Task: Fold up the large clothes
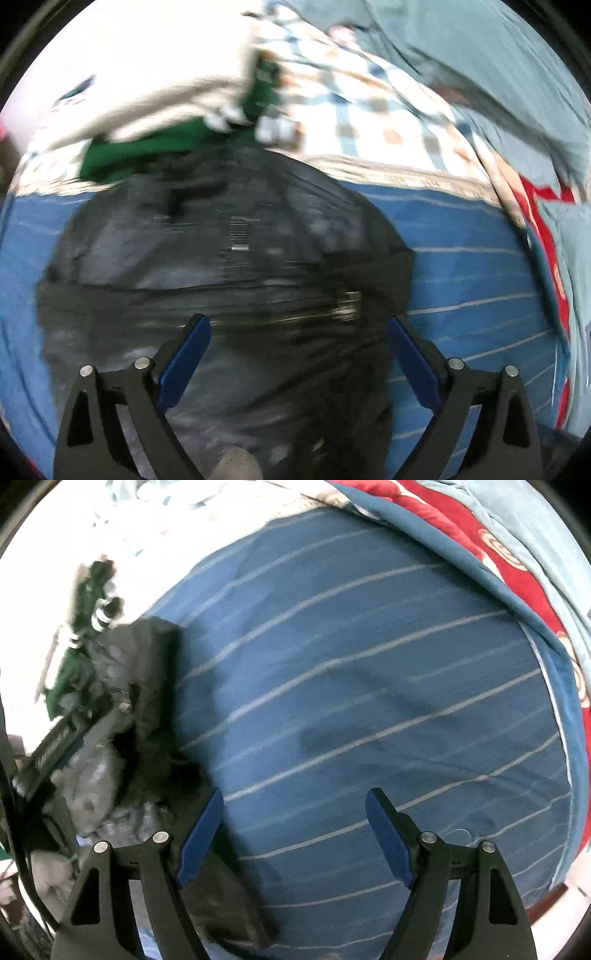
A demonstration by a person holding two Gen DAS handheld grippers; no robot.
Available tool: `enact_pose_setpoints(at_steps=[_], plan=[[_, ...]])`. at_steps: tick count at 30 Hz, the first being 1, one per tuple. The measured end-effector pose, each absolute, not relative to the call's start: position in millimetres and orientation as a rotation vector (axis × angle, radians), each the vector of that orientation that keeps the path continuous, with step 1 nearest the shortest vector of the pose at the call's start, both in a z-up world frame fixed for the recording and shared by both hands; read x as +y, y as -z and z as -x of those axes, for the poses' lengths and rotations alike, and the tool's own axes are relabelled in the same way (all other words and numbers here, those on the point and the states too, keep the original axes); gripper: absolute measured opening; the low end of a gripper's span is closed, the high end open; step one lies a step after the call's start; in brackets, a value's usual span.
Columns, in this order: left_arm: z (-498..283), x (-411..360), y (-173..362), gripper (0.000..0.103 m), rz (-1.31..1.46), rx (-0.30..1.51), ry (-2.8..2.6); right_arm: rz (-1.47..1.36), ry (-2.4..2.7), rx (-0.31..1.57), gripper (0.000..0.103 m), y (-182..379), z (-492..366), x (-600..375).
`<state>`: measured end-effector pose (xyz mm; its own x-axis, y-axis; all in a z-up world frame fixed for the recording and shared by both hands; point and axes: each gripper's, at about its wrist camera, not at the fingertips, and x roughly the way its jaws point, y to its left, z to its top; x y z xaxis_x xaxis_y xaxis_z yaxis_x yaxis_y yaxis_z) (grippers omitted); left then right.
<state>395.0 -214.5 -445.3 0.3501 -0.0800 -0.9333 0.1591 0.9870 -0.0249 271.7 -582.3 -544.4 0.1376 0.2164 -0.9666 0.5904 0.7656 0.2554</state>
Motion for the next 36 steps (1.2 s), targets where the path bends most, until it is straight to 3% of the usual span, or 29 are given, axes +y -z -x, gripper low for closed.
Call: enact_pose_setpoints(at_steps=[4,5,6,8,13,17,20,21,22,23,24,30,36], plan=[[-373,-129,413,0.097,-0.055,1.19,-0.072,-0.742,0.202,1.41,0.078,528,-295,-574],[-368,-101,407,0.097,-0.062,1.186,-0.152,-0.741,0.168,1.403,0.066,524,-305,-565],[-360,-68,406,0.097,-0.071,1.184,-0.252,-0.731,0.13,1.396,0.046,520,-318,-557],[-359,-23,413,0.097,-0.082,1.187,-0.367,-0.713,0.053,1.394,0.038,515,-344,-541],[-372,71,460,0.097,-0.068,1.252,-0.573,-0.529,-0.045,1.436,0.038,517,-407,-477],[-370,92,467,0.097,-0.035,1.247,-0.586,-0.507,-0.027,1.443,0.065,536,-438,-451],[-375,96,475,0.097,-0.013,1.257,-0.57,-0.548,-0.028,1.555,0.065,583,-458,-440],[-376,96,477,0.097,-0.002,1.268,-0.562,-0.549,-0.028,1.585,0.058,595,-461,-435],[-379,98,478,0.097,0.006,1.271,-0.553,-0.473,0.016,1.606,0.044,602,-463,-427],[-380,97,477,0.097,0.013,1.27,-0.539,-0.41,0.054,1.603,0.019,602,-461,-424],[-382,95,475,0.097,0.015,1.269,-0.526,-0.373,0.089,1.575,0.007,596,-457,-422],[-405,81,465,0.097,-0.054,1.198,-0.453,-0.355,0.268,1.376,0.006,532,-429,-444],[-445,85,528,0.103,-0.131,1.316,-0.4,-0.339,0.293,1.576,0.007,600,-442,-448]])
